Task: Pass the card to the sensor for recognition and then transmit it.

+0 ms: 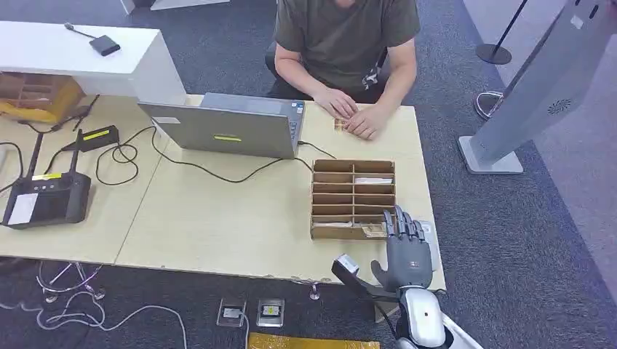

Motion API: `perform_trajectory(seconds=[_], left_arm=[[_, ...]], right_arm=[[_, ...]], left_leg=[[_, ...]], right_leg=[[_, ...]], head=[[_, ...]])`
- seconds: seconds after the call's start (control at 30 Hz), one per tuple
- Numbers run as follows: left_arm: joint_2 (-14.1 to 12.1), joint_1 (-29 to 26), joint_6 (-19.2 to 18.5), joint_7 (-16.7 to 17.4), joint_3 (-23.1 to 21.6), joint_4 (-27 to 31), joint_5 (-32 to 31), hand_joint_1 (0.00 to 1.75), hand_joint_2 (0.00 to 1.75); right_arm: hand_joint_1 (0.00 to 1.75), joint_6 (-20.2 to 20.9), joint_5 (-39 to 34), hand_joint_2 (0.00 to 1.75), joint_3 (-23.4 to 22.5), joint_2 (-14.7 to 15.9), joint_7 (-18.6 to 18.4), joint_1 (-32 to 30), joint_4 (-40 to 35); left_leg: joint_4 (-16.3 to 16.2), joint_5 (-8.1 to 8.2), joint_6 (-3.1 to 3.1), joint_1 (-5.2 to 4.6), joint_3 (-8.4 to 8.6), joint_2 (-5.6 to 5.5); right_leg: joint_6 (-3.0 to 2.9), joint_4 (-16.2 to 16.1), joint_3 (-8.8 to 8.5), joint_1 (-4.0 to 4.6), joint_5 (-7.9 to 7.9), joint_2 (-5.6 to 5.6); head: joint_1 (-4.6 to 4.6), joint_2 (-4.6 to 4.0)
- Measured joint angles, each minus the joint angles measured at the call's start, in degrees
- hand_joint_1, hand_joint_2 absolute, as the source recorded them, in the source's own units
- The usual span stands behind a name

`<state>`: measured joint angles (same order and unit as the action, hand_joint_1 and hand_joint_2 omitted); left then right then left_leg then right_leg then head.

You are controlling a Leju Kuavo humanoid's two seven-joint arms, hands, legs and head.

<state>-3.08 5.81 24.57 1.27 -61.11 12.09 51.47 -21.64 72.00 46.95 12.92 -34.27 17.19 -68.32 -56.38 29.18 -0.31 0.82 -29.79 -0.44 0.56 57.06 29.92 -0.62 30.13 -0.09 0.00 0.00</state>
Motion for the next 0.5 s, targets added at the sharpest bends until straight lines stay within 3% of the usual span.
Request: perform_trajectory(seconds=[0.5], left_arm=[[0.0,0.3,-0.1,0.0,-0.4,0.0,0.1,0.00,0.00]], right_arm=[[0.00,-0.8,-3.0,1.75,0.0,-0.7,1.5,1.8,2.0]], left_leg=[[0.0,0.00,0.00,0.00,0.00,0.00]], right_leg=[[0.00,0.0,0.00,0.00,0.00,0.00]], head=[[0.00,0.00]])
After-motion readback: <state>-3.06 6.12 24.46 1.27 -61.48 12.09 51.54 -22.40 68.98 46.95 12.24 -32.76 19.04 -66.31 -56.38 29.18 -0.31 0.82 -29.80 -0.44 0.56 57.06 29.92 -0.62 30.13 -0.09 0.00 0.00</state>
